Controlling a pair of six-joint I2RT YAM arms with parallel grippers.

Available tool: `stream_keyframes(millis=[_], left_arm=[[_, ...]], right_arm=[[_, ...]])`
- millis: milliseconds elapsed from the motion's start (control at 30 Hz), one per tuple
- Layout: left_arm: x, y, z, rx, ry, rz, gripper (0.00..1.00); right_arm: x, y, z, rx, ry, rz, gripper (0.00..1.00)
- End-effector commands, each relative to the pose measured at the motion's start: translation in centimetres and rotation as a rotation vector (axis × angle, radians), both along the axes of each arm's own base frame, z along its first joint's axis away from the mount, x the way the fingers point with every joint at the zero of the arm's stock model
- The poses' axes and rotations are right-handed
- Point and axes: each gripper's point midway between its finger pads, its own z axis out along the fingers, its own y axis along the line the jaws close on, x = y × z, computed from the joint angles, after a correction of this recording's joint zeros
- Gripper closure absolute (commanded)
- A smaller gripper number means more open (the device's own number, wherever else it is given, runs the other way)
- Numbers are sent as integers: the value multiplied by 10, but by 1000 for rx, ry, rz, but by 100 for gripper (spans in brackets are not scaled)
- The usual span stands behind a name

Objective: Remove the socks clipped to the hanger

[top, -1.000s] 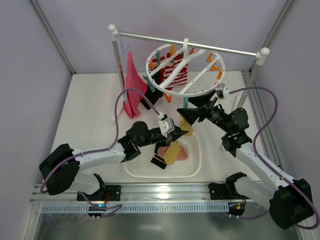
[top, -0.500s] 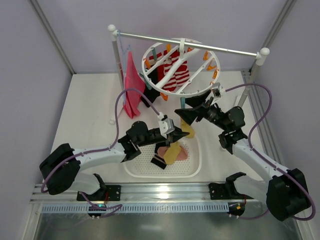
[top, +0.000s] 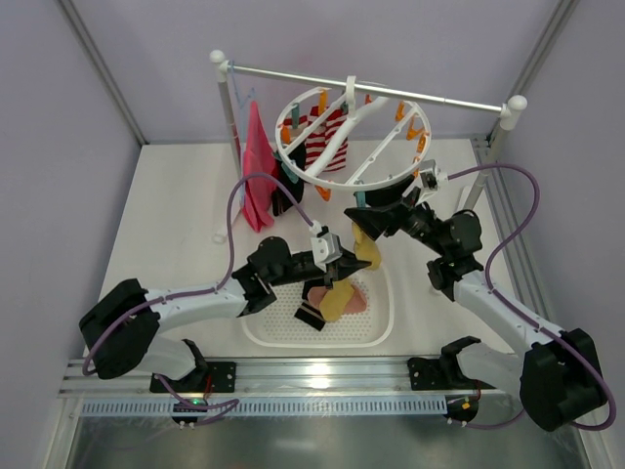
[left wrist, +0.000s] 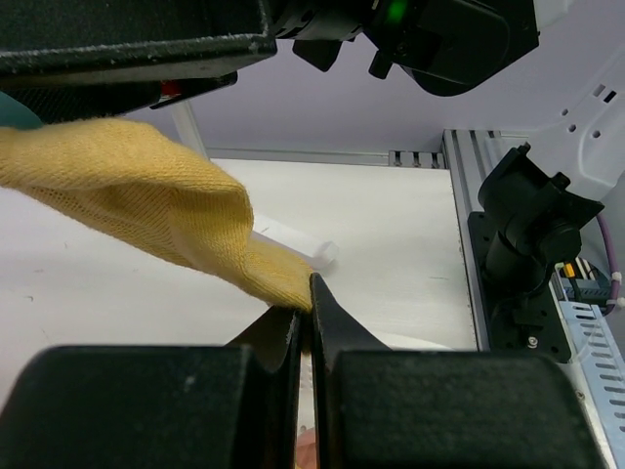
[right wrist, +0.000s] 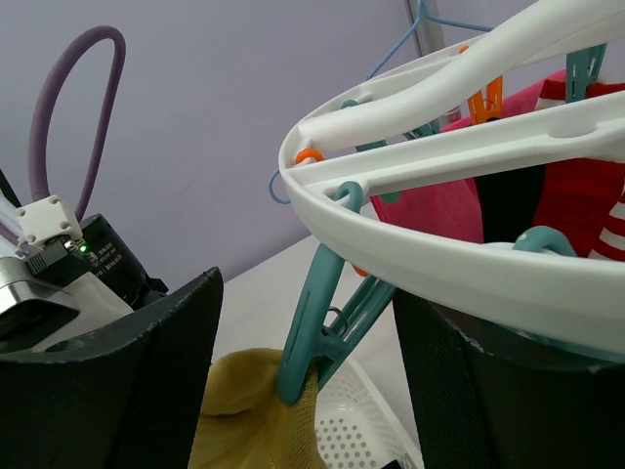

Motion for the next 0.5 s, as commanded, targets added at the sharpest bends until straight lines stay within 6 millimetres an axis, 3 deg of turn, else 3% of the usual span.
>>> stream_keyframes(millis=[0,167,200,300,367,467], left_arm=[[-8,-6,13,-38,-12,-58,100],[-9,-8,13,-36,-16,-62,100],[-9,-8,13,-36,-17,-62,100],[-11,-10,11,-28,-23,-63,100],[-13,-11,9,-19,-28,-64,100],[-13,-12,9,-17,-31,-60,100]], right_arm=[[-4,-3,18,41,-78,0,29],[-1,-3,16,47,-76,-10,42],[-1,-3,16,48,-74,-12,52],[1,-5,15,54,-69,-25,65],[2,-5,15,57,-72,-31,68],[2,-6,14,61,-74,-36,85]])
